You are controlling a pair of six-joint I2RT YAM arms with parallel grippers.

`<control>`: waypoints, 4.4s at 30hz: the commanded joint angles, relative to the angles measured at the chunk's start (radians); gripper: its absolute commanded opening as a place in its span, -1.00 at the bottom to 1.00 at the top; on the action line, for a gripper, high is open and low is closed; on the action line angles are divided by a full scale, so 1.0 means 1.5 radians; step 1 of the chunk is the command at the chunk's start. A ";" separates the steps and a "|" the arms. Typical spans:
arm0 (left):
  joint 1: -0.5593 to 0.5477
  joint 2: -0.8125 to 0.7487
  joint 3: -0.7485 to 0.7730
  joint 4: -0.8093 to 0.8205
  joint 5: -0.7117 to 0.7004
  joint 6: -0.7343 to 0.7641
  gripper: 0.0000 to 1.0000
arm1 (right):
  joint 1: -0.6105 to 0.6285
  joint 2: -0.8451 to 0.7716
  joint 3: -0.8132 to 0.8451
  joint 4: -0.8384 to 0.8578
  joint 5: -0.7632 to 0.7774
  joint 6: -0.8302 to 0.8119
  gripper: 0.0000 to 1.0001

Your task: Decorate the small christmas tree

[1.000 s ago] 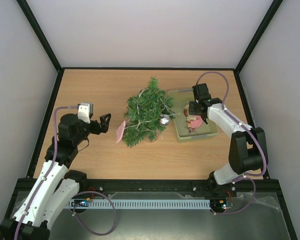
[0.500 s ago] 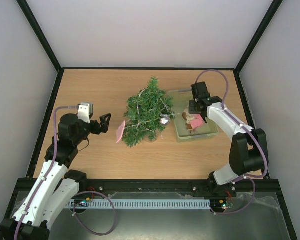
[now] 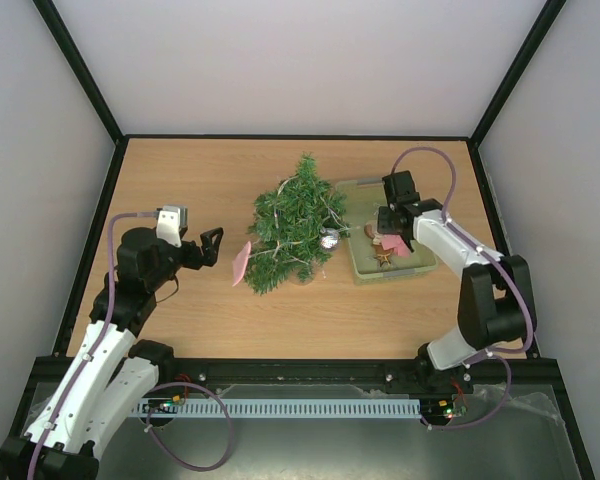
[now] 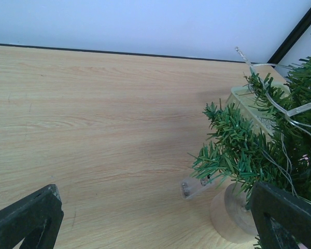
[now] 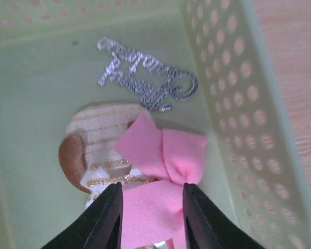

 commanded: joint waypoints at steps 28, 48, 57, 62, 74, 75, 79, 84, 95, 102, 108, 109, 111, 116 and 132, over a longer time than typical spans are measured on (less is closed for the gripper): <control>-0.009 0.000 0.009 -0.004 0.006 -0.023 0.93 | -0.014 -0.062 0.067 -0.078 0.053 0.004 -0.96; 0.065 0.375 0.086 0.155 0.296 -0.200 0.46 | 0.071 -0.240 0.038 -0.045 -0.041 0.013 -0.97; 0.062 0.533 0.080 0.343 0.457 -0.297 0.24 | 0.079 -0.278 -0.060 0.006 -0.151 0.046 -0.97; 0.049 0.543 0.097 0.290 0.477 -0.259 0.21 | 0.092 -0.304 -0.115 0.018 -0.190 0.066 -0.97; 0.046 0.494 0.028 0.288 0.488 -0.265 -0.21 | 0.093 -0.327 -0.137 0.024 -0.199 0.067 -0.97; 0.046 0.488 0.024 0.288 0.487 -0.266 -0.23 | 0.093 -0.328 -0.136 0.023 -0.198 0.067 -0.97; 0.040 0.467 0.000 0.284 0.481 -0.274 -0.36 | 0.093 -0.330 -0.129 0.018 -0.186 0.062 -0.97; 0.031 0.435 -0.031 0.295 0.466 -0.289 -0.61 | 0.093 -0.328 -0.132 0.022 -0.195 0.062 -0.97; 0.019 0.339 -0.041 0.210 0.402 -0.297 -0.65 | 0.097 -0.324 -0.155 0.045 -0.232 0.062 -0.97; 0.054 0.294 0.022 0.098 0.322 -0.266 -0.26 | 0.097 -0.322 -0.158 0.047 -0.238 0.058 -0.97; 0.098 0.312 0.075 0.169 0.415 -0.272 0.04 | 0.099 -0.317 -0.161 0.065 -0.266 0.063 -0.97; 0.097 0.323 0.085 0.183 0.437 -0.273 0.11 | 0.100 -0.314 -0.162 0.070 -0.274 0.064 -0.97; 0.097 0.346 0.103 0.206 0.476 -0.277 0.20 | 0.101 -0.310 -0.162 0.078 -0.276 0.064 -0.97; 0.096 0.387 0.131 0.235 0.531 -0.273 0.28 | 0.102 -0.301 -0.161 0.089 -0.273 0.066 -0.97; 0.062 0.458 0.173 0.217 0.527 -0.258 0.05 | 0.110 -0.239 -0.116 0.141 -0.309 0.059 -0.97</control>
